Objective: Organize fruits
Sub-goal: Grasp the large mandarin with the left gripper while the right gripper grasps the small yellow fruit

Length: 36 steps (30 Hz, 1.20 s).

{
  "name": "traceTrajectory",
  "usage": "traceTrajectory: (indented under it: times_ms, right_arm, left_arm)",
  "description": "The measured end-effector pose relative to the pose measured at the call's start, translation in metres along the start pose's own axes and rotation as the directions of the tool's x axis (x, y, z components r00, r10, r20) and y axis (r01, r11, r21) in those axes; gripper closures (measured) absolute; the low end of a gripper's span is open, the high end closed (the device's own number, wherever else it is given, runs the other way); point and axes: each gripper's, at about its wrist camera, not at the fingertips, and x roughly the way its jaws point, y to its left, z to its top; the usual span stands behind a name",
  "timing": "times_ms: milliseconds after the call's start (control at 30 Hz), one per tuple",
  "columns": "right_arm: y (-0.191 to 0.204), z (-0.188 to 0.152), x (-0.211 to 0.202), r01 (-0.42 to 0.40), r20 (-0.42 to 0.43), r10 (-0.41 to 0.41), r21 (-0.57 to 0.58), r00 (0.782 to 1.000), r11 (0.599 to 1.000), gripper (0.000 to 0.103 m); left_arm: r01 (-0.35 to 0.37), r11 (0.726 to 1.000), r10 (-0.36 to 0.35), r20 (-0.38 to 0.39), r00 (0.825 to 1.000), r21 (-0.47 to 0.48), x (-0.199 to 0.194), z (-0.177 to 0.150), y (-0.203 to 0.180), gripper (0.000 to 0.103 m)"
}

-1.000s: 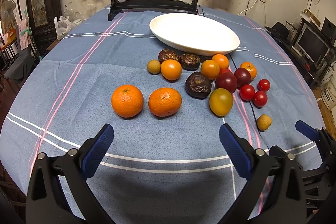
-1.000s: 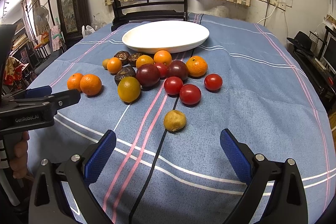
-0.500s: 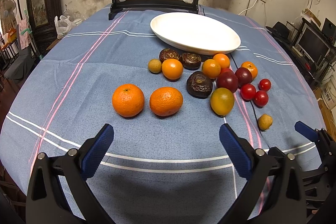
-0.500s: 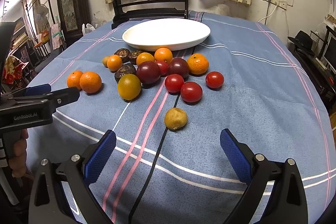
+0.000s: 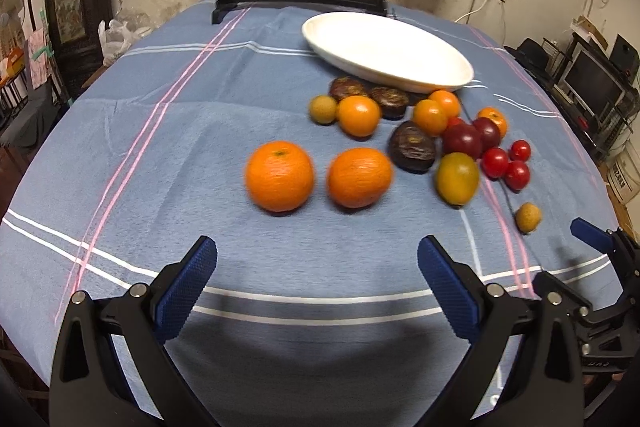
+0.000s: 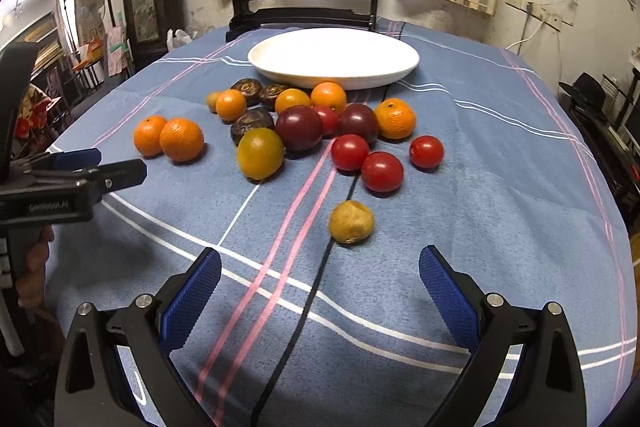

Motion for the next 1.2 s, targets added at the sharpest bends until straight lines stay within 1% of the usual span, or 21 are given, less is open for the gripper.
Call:
traceTrajectory:
  times_ms: [167, 233, 267, 300, 400, 433, 467, 500, 567, 700, 767, 800, 867, 900, 933, 967, 1000, 1033, 1100, 1133, 1200]
  right_arm:
    - [-0.005, 0.002, 0.005, -0.025, -0.012, 0.025, 0.020, 1.000, 1.000, 0.004]
    - [-0.008, 0.003, 0.006, -0.033, -0.019, 0.034, 0.028, 0.999, 0.999, 0.004]
    - [-0.009, 0.003, 0.007, -0.040, -0.024, 0.041, 0.032, 0.999, 0.999, 0.004]
    - [-0.010, 0.003, 0.007, -0.046, -0.027, 0.047, 0.037, 0.999, 0.998, 0.004]
    - [-0.011, 0.005, 0.008, -0.057, -0.032, 0.058, 0.044, 0.998, 0.997, 0.004]
    - [-0.010, 0.006, 0.008, -0.056, -0.031, 0.058, 0.042, 0.998, 0.998, 0.004]
    - [-0.010, 0.007, 0.009, -0.058, -0.031, 0.059, 0.039, 0.998, 0.998, 0.004]
    - [-0.009, 0.008, 0.010, -0.063, -0.034, 0.064, 0.037, 0.997, 0.997, 0.004]
    - [-0.008, 0.009, 0.011, -0.064, -0.040, 0.065, 0.037, 0.997, 0.997, 0.004]
    - [-0.011, 0.012, 0.012, -0.043, -0.049, 0.045, 0.037, 0.998, 0.998, 0.004]
    - [-0.014, 0.013, 0.013, -0.030, -0.049, 0.032, 0.041, 0.998, 0.999, 0.004]
    - [-0.017, 0.014, 0.013, -0.029, -0.051, 0.032, 0.045, 0.998, 0.999, 0.005]
    - [-0.020, 0.016, 0.017, -0.019, -0.065, 0.022, 0.043, 0.998, 0.999, 0.015]
    - [-0.021, 0.017, 0.020, -0.018, -0.074, 0.021, 0.039, 0.997, 0.999, 0.025]
    - [-0.022, 0.018, 0.024, -0.019, -0.084, 0.022, 0.039, 0.996, 0.999, 0.030]
    - [-0.022, 0.019, 0.028, -0.016, -0.095, 0.020, 0.039, 0.995, 0.999, 0.033]
    - [-0.022, 0.020, 0.032, -0.008, -0.102, 0.011, 0.034, 0.995, 0.999, 0.038]
    - [-0.022, 0.021, 0.035, -0.006, -0.108, 0.009, 0.031, 0.994, 1.000, 0.047]
    - [-0.022, 0.023, 0.041, -0.026, -0.124, 0.029, 0.032, 0.992, 0.999, 0.060]
    - [-0.022, 0.024, 0.044, -0.027, -0.128, 0.031, 0.029, 0.991, 0.999, 0.063]
    - [-0.021, 0.025, 0.047, -0.023, -0.123, 0.025, 0.021, 0.992, 1.000, 0.064]
  left_arm:
    - [0.017, 1.000, -0.017, -0.002, 1.000, 0.014, 0.009, 0.008, 0.008, 0.005]
    - [0.024, 0.999, -0.024, -0.012, 1.000, 0.048, 0.014, 0.012, 0.008, 0.012]
    - [0.032, 0.997, -0.031, -0.021, 0.999, 0.063, 0.017, 0.013, 0.009, 0.020]
    - [0.033, 0.997, -0.031, -0.033, 0.999, 0.077, 0.020, 0.014, 0.011, 0.025]
    - [0.017, 0.996, -0.011, -0.061, 0.998, 0.093, 0.029, 0.017, 0.019, 0.028]
    - [0.024, 0.996, -0.017, -0.073, 0.997, 0.091, 0.034, 0.018, 0.021, 0.030]
    - [0.033, 0.996, -0.025, -0.086, 0.996, 0.088, 0.038, 0.019, 0.023, 0.037]
    - [0.043, 0.996, -0.035, -0.098, 0.995, 0.081, 0.042, 0.022, 0.025, 0.038]
    - [0.036, 0.995, -0.027, -0.093, 0.995, 0.096, 0.048, 0.028, 0.023, 0.039]
    - [0.042, 0.995, -0.033, -0.093, 0.995, 0.091, 0.059, 0.043, 0.025, 0.051]
    - [0.063, 0.993, -0.054, -0.090, 0.994, 0.095, 0.061, 0.047, 0.025, 0.058]
    - [0.069, 0.993, -0.061, -0.089, 0.994, 0.091, 0.061, 0.048, 0.025, 0.058]
    - [0.083, 0.994, -0.077, -0.080, 0.994, 0.068, 0.061, 0.048, 0.029, 0.059]
    - [0.094, 0.994, -0.089, -0.077, 0.993, 0.056, 0.060, 0.047, 0.030, 0.059]
    - [0.109, 0.993, -0.106, -0.073, 0.992, 0.043, 0.058, 0.045, 0.032, 0.059]
    - [0.123, 0.992, -0.121, -0.070, 0.990, 0.035, 0.056, 0.043, 0.033, 0.059]
    - [0.126, 0.991, -0.123, -0.068, 0.990, 0.034, 0.054, 0.042, 0.034, 0.059]
    - [0.120, 0.992, -0.118, -0.065, 0.991, 0.034, 0.053, 0.040, 0.034, 0.059]
    - [0.117, 0.993, -0.115, -0.066, 0.991, 0.028, 0.051, 0.038, 0.036, 0.059]
    - [0.121, 0.992, -0.119, -0.066, 0.991, 0.025, 0.050, 0.037, 0.036, 0.059]
    - [0.122, 0.992, -0.120, -0.064, 0.991, 0.022, 0.048, 0.036, 0.037, 0.059]
